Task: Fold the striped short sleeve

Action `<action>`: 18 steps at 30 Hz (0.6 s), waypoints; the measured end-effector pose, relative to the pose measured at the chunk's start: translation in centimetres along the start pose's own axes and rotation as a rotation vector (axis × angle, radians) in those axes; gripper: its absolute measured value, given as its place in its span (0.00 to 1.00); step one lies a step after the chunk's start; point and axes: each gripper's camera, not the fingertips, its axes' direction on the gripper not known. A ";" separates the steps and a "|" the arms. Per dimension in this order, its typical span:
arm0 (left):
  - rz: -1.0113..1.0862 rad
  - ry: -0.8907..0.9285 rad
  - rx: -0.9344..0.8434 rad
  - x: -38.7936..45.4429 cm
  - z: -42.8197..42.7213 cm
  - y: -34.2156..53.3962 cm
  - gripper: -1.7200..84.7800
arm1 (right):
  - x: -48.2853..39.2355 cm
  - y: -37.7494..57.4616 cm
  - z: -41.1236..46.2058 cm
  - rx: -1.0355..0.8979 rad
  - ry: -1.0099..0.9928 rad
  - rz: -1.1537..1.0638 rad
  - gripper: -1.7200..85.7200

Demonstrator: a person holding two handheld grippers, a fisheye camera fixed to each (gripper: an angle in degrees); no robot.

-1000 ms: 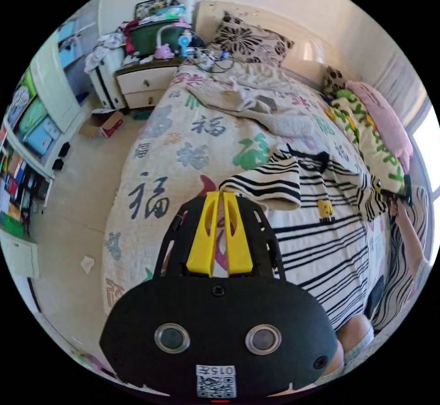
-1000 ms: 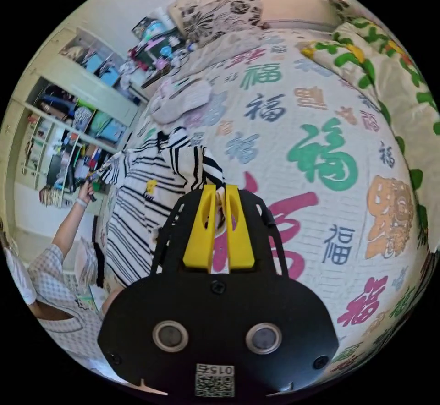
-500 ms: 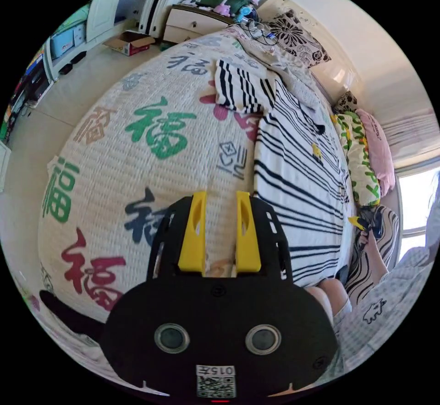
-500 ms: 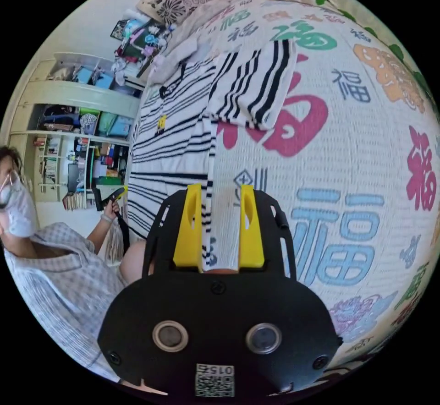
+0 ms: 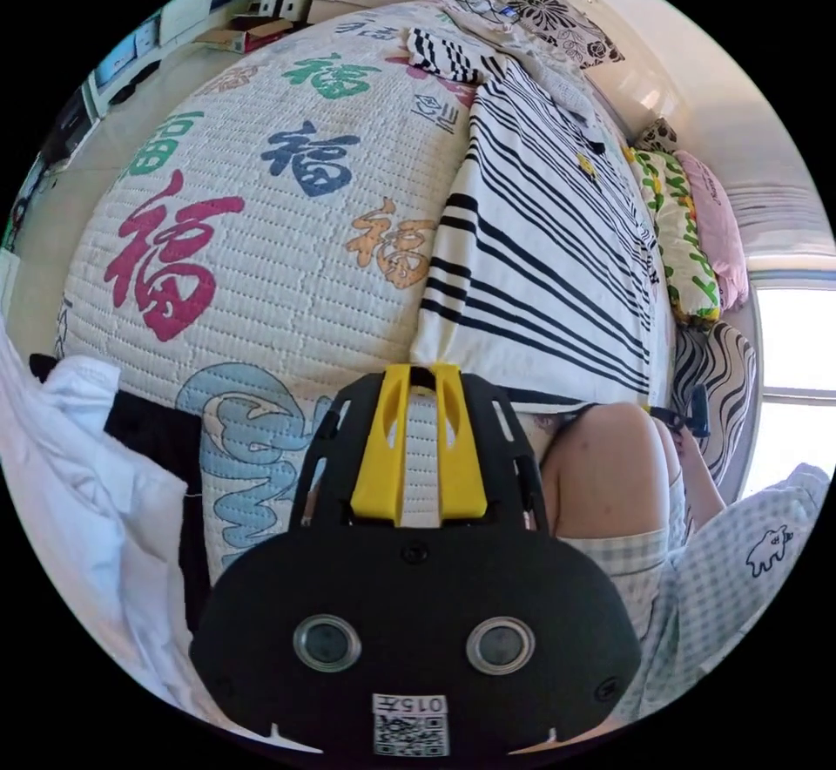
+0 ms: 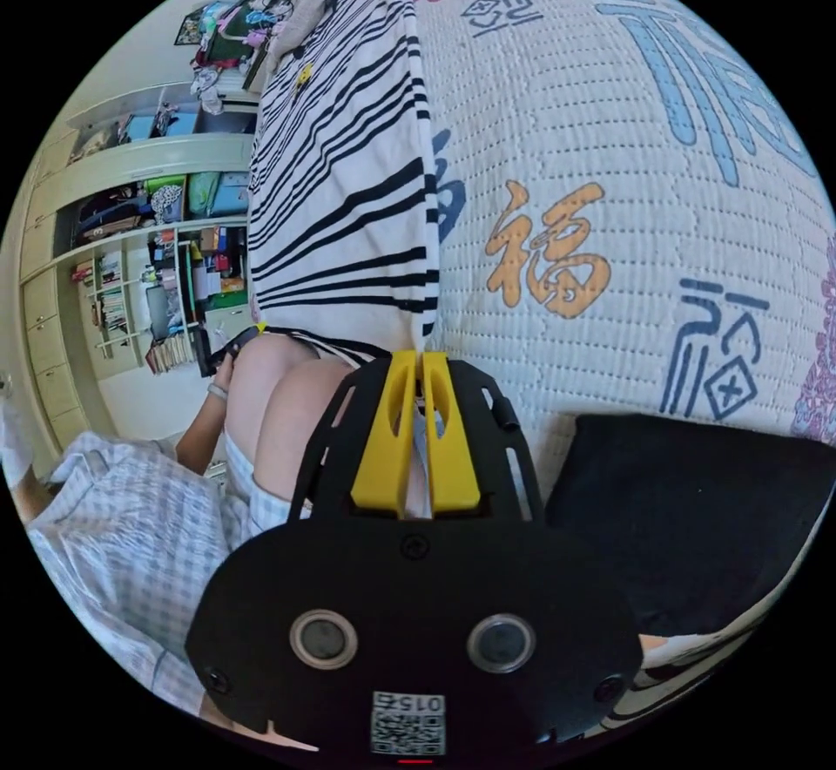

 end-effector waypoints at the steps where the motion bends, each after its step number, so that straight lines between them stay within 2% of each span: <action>1: -0.005 -0.003 -0.016 0.2 0.2 -0.3 0.04 | -0.1 0.3 -0.1 0.008 0.046 -0.022 0.03; 6: 0.074 -0.132 0.012 2.6 1.3 -0.2 0.03 | -0.1 1.7 1.0 0.069 0.148 -0.040 0.02; 9: 0.052 -0.165 0.030 3.3 3.3 0.1 0.03 | 0.0 1.9 2.8 0.083 0.217 -0.050 0.02; 14: 0.095 -0.263 0.034 5.6 6.6 -0.1 0.06 | 1.1 2.5 3.6 0.100 0.170 -0.062 0.05; 18: 0.187 -0.351 -0.107 9.3 9.6 -1.0 0.10 | -0.8 3.3 4.7 0.035 0.247 -0.128 0.11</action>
